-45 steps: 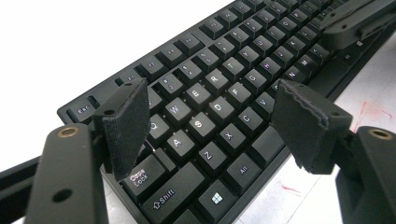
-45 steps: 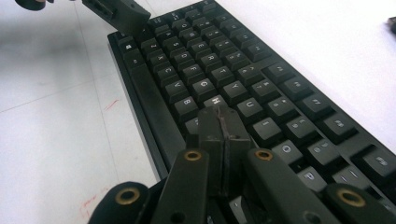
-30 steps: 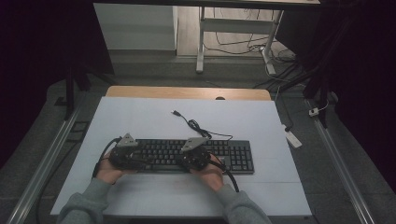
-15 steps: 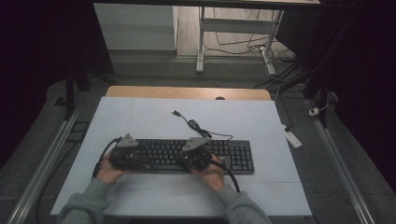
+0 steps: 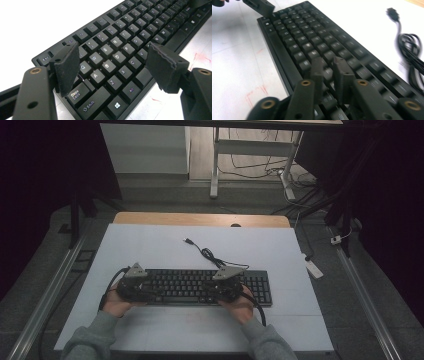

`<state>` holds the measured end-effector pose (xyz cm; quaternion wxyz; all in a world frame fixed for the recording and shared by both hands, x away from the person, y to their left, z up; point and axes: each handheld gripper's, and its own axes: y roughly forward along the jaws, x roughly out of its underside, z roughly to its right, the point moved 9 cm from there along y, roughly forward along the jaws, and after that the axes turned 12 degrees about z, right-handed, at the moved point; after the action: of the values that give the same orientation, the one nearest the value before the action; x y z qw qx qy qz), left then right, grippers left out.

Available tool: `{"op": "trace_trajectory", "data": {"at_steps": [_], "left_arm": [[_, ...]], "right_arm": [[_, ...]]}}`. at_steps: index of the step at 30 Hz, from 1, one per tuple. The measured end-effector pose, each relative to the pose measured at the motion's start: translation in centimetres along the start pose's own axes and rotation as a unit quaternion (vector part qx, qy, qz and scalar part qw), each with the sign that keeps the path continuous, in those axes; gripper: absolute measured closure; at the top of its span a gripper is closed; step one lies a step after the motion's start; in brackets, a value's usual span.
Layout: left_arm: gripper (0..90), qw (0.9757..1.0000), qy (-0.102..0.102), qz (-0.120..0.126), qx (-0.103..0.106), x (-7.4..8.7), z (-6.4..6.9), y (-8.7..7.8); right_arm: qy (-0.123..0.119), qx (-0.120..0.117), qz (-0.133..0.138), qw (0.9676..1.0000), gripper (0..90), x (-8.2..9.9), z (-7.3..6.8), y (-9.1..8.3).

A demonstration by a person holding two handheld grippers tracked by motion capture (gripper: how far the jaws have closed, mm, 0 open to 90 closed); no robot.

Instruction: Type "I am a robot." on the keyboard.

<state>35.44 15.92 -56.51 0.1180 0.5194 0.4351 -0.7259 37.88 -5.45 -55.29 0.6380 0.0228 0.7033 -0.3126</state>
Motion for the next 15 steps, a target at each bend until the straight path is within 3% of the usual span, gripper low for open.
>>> {"op": "trace_trajectory", "data": {"at_steps": [8, 15], "left_arm": [[27.6, 1.0000, 0.000, 0.001, -0.001, 0.0, -0.1, 0.0], [27.6, 1.0000, -0.005, 0.004, -0.004, 0.0, -0.3, -0.1]], "right_arm": [[0.005, 0.038, 0.007, 0.9992, 58.8, 0.9, 1.8, -2.9], [0.015, 0.076, 0.015, 0.9969, 52.8, 2.3, 3.2, -6.6]]}}
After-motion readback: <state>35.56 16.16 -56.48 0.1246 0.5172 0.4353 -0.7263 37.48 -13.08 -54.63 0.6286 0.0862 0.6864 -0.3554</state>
